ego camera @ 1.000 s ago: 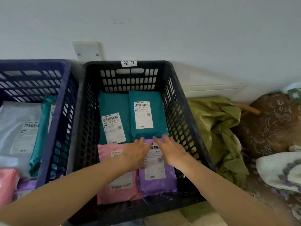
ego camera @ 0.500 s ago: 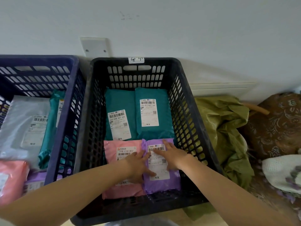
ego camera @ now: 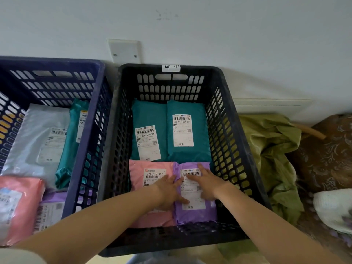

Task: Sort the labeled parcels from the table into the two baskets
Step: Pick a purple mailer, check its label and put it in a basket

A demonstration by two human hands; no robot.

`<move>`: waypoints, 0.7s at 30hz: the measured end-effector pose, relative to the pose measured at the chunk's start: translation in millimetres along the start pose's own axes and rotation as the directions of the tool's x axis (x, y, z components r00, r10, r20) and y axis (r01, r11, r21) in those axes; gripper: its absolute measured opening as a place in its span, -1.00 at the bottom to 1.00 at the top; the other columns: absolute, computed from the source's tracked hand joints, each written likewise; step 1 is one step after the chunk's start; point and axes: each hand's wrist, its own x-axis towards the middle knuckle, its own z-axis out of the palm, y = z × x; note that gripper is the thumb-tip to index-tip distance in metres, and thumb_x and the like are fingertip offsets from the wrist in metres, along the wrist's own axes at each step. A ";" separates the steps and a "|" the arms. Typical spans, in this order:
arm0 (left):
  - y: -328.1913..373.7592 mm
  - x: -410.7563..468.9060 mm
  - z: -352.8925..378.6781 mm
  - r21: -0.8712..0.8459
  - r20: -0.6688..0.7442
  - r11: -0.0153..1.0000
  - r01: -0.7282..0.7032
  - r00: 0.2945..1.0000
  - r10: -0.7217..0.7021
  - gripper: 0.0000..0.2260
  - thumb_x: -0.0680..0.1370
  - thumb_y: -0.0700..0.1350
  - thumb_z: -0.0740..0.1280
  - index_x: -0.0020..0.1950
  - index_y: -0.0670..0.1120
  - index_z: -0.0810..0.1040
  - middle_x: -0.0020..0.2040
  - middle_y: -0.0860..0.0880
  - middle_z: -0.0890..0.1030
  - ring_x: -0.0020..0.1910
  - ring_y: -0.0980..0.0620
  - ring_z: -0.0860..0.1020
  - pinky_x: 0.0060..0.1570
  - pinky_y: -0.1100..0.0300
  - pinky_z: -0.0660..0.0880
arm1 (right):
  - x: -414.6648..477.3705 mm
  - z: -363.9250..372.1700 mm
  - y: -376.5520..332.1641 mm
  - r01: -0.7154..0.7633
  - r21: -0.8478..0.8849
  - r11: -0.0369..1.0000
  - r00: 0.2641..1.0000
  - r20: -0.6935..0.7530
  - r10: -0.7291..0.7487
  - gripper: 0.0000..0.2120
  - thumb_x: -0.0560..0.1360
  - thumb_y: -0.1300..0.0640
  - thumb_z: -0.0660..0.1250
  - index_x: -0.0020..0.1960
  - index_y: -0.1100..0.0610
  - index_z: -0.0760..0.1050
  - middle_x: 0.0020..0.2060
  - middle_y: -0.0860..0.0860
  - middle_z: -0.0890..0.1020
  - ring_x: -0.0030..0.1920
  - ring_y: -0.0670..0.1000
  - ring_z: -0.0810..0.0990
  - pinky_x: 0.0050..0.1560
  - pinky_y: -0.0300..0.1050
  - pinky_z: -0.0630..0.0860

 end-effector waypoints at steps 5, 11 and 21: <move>-5.4 -12.8 -12.9 -0.252 -0.086 0.968 -0.004 0.996 -0.018 -0.50 0.63 -0.07 0.17 0.52 0.22 0.13 0.59 -0.06 -0.11 0.55 -0.16 -0.06 0.47 -0.13 0.11 | 1.3 -0.4 1.4 0.019 0.222 0.975 0.981 -0.195 0.025 -0.35 0.54 0.23 0.26 0.55 -0.05 0.11 0.56 0.12 -0.08 0.53 0.16 0.10 0.46 0.00 0.24; -14.6 -44.7 -30.3 -0.379 -0.197 0.923 0.071 0.968 -0.155 -0.53 0.64 -0.03 0.12 0.54 0.17 0.12 0.58 -0.15 0.00 0.53 -0.12 0.09 0.41 0.00 0.20 | -5.5 -14.7 -2.0 0.103 0.421 0.901 0.933 -0.354 0.059 -0.39 0.55 0.18 0.33 0.53 0.10 0.18 0.54 0.12 0.11 0.54 0.09 0.08 0.50 -0.05 0.13; 0.6 -111.8 -48.7 -0.495 -0.357 0.828 0.265 0.806 -0.472 -0.54 0.64 -0.04 0.16 0.53 0.16 0.18 0.57 -0.10 0.08 0.51 -0.10 0.17 0.43 -0.02 0.24 | -42.3 -49.7 -27.3 0.376 0.359 0.854 0.766 -0.639 -0.068 -0.55 0.57 0.22 0.27 0.44 0.09 0.33 0.42 0.02 0.33 0.39 0.02 0.35 0.37 -0.10 0.31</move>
